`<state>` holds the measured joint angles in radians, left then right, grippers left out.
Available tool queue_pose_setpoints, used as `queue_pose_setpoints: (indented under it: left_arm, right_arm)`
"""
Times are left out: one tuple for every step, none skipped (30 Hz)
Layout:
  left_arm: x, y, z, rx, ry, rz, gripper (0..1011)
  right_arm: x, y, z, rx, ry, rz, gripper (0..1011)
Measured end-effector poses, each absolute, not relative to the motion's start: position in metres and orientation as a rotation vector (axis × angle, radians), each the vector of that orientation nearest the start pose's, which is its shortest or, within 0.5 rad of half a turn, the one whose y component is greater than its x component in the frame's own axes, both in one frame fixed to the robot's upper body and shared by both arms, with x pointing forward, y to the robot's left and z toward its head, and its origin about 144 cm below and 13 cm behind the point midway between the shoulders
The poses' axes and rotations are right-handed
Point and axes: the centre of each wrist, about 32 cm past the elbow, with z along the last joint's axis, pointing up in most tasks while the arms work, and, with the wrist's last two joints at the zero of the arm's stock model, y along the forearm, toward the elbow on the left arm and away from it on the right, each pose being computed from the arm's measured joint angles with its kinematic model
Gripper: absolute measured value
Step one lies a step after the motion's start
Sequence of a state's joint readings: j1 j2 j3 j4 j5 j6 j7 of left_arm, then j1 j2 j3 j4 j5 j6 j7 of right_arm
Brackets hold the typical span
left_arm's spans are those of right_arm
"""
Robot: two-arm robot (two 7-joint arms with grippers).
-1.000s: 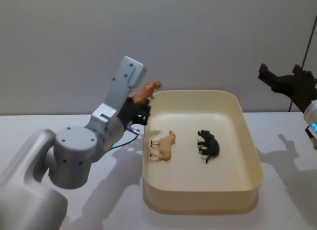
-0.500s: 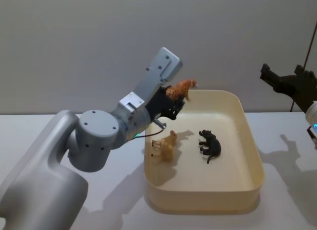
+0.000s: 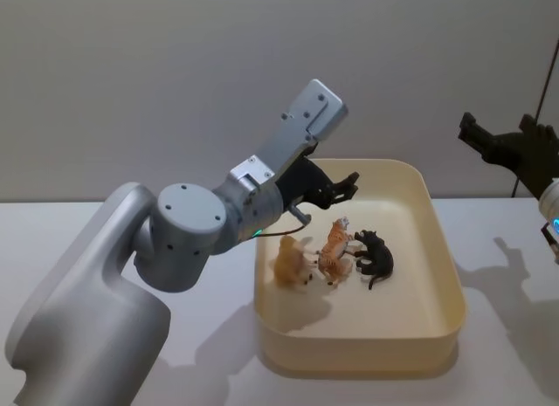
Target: Pick up the toy alternately with two hands and place it into the central storage box.
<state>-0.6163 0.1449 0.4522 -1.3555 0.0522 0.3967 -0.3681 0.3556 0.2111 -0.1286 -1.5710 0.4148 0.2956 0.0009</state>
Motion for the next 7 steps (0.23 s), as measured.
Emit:
queue_pose_setpoints:
  left_arm:
    - [0.588,0.1431,1.2912,0.372,-0.234,0.914,867]
    - [0.5883,0.1424,1.2917,0.373,-0.236,0.911,893]
    - [0.5884,0.1422,1.2918,0.373,-0.237,0.91,919]
    - [0.5886,0.142,1.2919,0.374,-0.238,0.908,942]
    - [0.5888,0.1414,1.2922,0.374,-0.239,0.905,970]
    - [0.5889,0.1412,1.2924,0.374,-0.24,0.904,982]
    - [0.5889,0.141,1.2924,0.375,-0.24,0.903,1001]
  right_arm:
    - [0.5419,-0.2481,1.2696,0.133,0.102,-1.385,1001]
    - [0.5419,-0.2481,1.2696,0.133,0.102,-1.385,1001]
    - [0.5419,-0.2481,1.2695,0.133,0.102,-1.385,1001]
    - [0.5419,-0.2481,1.2695,0.133,0.102,-1.385,1001]
    - [0.5419,-0.2481,1.2695,0.133,0.102,-1.385,1001]
    - [0.5419,-0.2481,1.2695,0.133,0.102,-1.385,1001]
    - [0.5419,-0.2481,1.2695,0.133,0.102,-1.385,1001]
